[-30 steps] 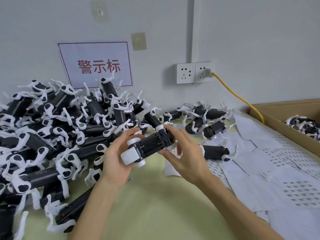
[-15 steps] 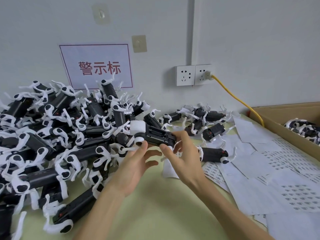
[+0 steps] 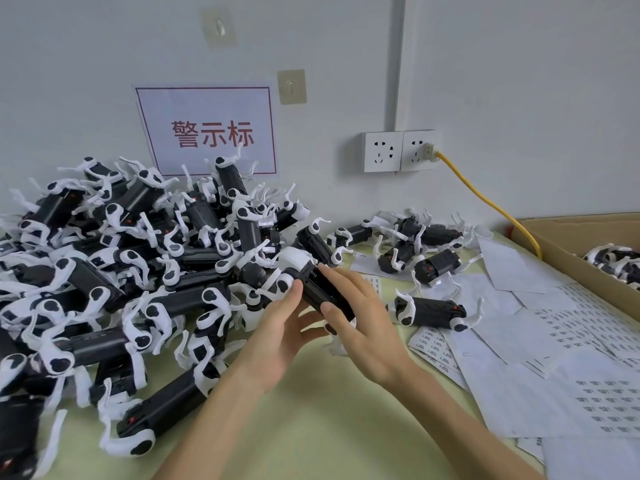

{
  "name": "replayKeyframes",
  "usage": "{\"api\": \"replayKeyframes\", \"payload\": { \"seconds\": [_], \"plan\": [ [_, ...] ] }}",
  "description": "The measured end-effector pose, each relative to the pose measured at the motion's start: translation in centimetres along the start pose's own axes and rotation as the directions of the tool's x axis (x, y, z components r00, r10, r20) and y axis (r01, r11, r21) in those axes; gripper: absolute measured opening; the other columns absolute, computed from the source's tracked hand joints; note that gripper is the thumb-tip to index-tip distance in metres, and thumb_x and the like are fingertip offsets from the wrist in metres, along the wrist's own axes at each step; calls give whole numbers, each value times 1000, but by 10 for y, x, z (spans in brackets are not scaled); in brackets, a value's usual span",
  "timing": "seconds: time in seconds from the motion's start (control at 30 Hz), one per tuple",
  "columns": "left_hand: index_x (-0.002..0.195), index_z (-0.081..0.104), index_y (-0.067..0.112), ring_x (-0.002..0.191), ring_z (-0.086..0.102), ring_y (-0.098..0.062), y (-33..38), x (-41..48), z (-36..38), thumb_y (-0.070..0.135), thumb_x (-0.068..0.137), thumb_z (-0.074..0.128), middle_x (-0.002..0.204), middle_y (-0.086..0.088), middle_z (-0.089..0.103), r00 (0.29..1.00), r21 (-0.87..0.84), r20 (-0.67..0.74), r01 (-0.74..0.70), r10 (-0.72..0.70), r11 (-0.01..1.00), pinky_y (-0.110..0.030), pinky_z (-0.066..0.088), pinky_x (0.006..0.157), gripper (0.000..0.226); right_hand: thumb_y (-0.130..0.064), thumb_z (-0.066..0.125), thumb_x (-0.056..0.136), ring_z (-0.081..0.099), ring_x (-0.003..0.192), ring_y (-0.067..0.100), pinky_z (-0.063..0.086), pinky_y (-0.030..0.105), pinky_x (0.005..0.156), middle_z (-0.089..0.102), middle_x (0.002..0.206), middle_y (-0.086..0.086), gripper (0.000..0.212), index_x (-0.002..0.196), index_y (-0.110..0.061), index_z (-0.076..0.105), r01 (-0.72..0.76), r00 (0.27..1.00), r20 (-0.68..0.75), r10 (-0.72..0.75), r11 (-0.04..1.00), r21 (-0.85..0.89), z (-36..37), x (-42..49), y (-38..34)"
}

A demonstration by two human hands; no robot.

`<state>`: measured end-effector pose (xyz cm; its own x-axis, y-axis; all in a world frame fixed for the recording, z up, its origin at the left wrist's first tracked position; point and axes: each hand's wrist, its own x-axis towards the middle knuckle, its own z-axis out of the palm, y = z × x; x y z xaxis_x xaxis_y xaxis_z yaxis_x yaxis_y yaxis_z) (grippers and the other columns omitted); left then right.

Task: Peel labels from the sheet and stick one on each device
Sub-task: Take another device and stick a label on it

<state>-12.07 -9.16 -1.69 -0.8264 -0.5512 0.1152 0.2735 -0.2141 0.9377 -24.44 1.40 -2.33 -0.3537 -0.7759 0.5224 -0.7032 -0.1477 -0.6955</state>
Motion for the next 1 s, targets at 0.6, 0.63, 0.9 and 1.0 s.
{"api": "replayKeyframes", "payload": {
  "seconds": [0.6,0.63,0.9,1.0],
  "plan": [
    [122,76,24,106,68,-18,-1,2,-2,52,90,63,130,-12,70,985,-71,-161,53,-64,996,-31,60,84,45,-34,50,106,14,151,-6,16,22,123,16,166,-25,59,160,-38,25,140,972,204,-116,984,-109,3,-1,-1],
    [122,76,23,105,69,-18,-1,2,-3,51,89,64,130,-12,70,982,-98,-175,54,-70,994,-31,60,84,45,-34,50,107,15,150,-8,15,18,122,19,165,-26,57,159,-38,28,130,973,203,-107,986,-103,4,-1,-1],
    [122,76,18,108,69,-24,-3,4,-4,52,88,67,127,-8,71,981,-173,-189,13,-46,985,-32,61,86,49,-31,57,100,30,146,-6,25,20,121,44,154,-20,51,151,-29,50,144,987,79,-142,989,-26,2,1,-8],
    [124,75,20,111,68,-24,0,4,-5,55,86,70,124,-5,71,987,-176,-162,-16,-13,984,-32,60,84,51,-32,63,98,30,147,-4,29,22,120,37,159,-20,52,149,-35,51,142,989,47,-142,990,-6,0,1,-6]
  ]
}}
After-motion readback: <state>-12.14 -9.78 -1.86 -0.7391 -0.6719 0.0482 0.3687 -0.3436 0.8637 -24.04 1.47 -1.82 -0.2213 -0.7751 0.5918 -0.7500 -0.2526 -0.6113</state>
